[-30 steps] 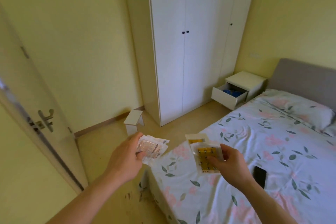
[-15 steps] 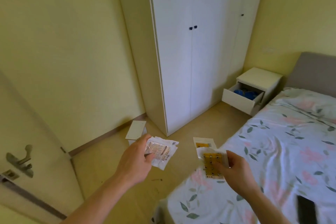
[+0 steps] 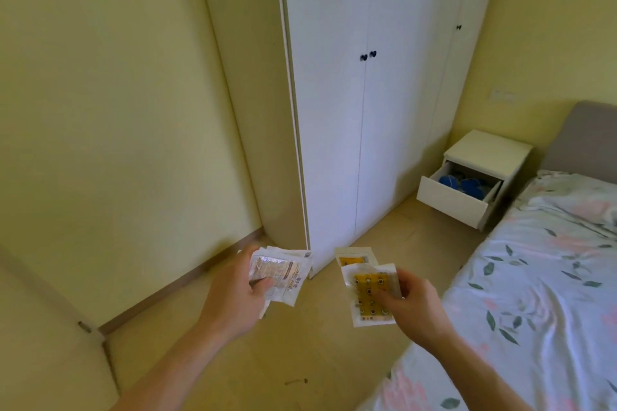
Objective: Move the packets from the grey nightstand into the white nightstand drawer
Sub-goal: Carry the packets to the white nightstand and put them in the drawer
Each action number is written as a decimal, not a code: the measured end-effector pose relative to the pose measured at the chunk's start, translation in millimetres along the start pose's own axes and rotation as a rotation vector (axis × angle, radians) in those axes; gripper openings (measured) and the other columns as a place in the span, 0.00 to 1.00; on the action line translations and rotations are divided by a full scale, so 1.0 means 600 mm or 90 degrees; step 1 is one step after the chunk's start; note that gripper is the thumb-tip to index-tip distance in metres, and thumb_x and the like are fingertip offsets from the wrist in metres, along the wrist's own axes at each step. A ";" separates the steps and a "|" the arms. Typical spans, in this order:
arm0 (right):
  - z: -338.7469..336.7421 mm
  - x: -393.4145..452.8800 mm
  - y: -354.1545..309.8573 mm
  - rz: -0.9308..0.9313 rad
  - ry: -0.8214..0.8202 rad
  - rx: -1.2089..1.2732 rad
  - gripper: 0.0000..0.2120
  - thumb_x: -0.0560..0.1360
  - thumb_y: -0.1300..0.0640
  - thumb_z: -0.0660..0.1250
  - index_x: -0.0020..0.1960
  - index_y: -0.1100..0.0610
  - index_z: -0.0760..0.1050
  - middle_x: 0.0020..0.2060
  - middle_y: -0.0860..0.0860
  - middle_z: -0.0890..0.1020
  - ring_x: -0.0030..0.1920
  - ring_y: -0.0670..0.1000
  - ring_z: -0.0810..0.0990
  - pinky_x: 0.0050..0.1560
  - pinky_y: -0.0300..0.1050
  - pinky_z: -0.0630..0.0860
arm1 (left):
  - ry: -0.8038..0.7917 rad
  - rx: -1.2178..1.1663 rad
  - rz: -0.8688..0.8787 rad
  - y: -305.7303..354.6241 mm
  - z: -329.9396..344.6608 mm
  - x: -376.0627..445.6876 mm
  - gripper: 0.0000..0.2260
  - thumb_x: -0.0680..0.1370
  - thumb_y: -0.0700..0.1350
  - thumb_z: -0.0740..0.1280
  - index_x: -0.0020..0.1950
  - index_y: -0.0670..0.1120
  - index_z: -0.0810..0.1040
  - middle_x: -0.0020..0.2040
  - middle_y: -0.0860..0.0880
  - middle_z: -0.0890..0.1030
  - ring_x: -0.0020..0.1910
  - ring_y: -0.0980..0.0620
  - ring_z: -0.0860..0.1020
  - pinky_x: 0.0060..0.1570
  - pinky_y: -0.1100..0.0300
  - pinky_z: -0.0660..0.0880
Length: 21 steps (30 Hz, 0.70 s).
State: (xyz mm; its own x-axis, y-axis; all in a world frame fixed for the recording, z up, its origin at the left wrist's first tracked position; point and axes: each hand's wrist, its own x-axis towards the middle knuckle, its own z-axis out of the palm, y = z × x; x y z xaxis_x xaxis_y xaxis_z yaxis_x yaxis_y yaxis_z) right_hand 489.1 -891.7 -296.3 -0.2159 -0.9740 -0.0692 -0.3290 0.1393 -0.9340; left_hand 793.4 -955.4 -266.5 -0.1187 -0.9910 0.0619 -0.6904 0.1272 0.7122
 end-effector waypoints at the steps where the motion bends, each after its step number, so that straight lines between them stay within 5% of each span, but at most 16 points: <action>1: 0.010 0.018 -0.004 0.000 0.007 -0.003 0.09 0.77 0.59 0.73 0.54 0.46 0.82 0.44 0.41 0.87 0.44 0.41 0.87 0.39 0.34 0.80 | -0.009 -0.017 -0.001 -0.009 -0.001 0.026 0.19 0.78 0.44 0.71 0.66 0.56 0.72 0.59 0.58 0.82 0.56 0.57 0.81 0.52 0.52 0.81; 5: 0.066 0.116 -0.024 0.012 0.064 0.003 0.09 0.77 0.58 0.73 0.54 0.45 0.81 0.44 0.41 0.87 0.43 0.40 0.86 0.37 0.32 0.79 | -0.050 -0.097 0.003 -0.049 -0.007 0.158 0.15 0.79 0.39 0.71 0.58 0.57 0.74 0.52 0.58 0.83 0.49 0.58 0.83 0.37 0.59 0.81; 17: 0.089 0.281 -0.054 0.113 0.292 0.065 0.08 0.76 0.59 0.74 0.52 0.47 0.82 0.42 0.42 0.88 0.42 0.40 0.86 0.38 0.34 0.81 | -0.248 -0.137 0.124 -0.017 0.024 0.484 0.14 0.80 0.36 0.69 0.59 0.54 0.75 0.52 0.58 0.83 0.47 0.63 0.83 0.37 0.66 0.79; 21: 0.019 0.299 -0.028 0.156 0.390 0.065 0.08 0.76 0.58 0.74 0.52 0.47 0.82 0.43 0.43 0.87 0.40 0.37 0.85 0.33 0.29 0.77 | -0.323 -0.127 0.173 0.049 0.107 0.577 0.13 0.78 0.36 0.71 0.57 0.52 0.76 0.51 0.56 0.84 0.49 0.58 0.84 0.42 0.55 0.84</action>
State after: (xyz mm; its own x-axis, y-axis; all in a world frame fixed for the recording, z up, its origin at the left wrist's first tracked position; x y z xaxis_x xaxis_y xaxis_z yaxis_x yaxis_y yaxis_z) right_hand 466.5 -1070.7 -297.3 -0.7664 -0.6345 -0.1002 -0.1217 0.2966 -0.9472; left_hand 686.3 -1292.0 -268.9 -0.6310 -0.7744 -0.0460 -0.4460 0.3137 0.8383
